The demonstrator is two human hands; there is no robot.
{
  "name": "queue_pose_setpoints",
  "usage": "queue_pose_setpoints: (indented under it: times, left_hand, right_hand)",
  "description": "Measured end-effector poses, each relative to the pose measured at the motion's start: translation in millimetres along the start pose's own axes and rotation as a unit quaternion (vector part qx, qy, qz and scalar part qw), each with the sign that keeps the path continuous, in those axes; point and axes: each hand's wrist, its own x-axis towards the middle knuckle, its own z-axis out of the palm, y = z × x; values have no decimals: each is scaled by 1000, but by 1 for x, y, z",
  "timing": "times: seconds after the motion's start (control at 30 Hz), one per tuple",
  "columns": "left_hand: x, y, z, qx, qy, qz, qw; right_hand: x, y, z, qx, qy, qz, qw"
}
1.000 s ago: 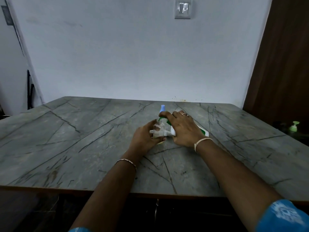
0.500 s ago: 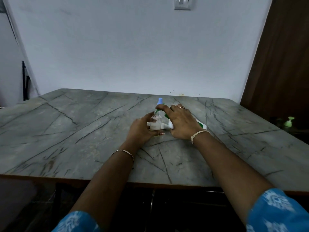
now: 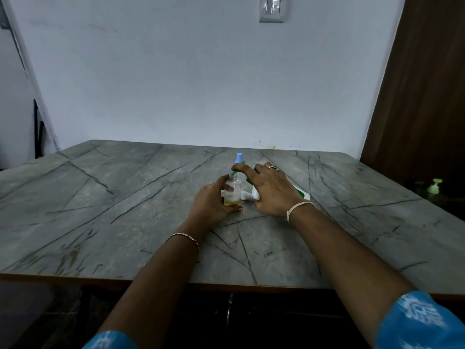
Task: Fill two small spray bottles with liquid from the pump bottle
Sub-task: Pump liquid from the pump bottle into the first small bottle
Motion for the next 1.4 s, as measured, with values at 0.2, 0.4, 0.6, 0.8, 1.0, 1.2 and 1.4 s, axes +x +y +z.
queue_pose_setpoints:
  times: [0.2,0.4,0.6,0.8,1.0,1.2,1.4]
  left_hand:
    - [1,0,2,-4,8,-1,1000]
    - [0,0,2,-5,9,-2,1000]
    - [0,-1,3,-5,10,-3,1000]
    - [0,-2,3,-11,9,-8,1000]
    - [0,-1,2,-8,12,-2,1000]
    - [1,-3,4,-12,25,7,1000]
    - [1,-4,4,-3,21,4,1000]
  right_hand:
    - [5,-5,-3,3,-5,7,1000]
    - [-1,-1,-1,-5,-1,-2,1000]
    - [1,-3,-2,4,-4,9,1000]
    - [3,-6,-2,-9,3,8,1000]
    - [-3,-5,-3,-33,2,9,999]
    - [5,-9,0,-11,7,23,1000]
    - [-1,-5,-3,-33,5,10,999]
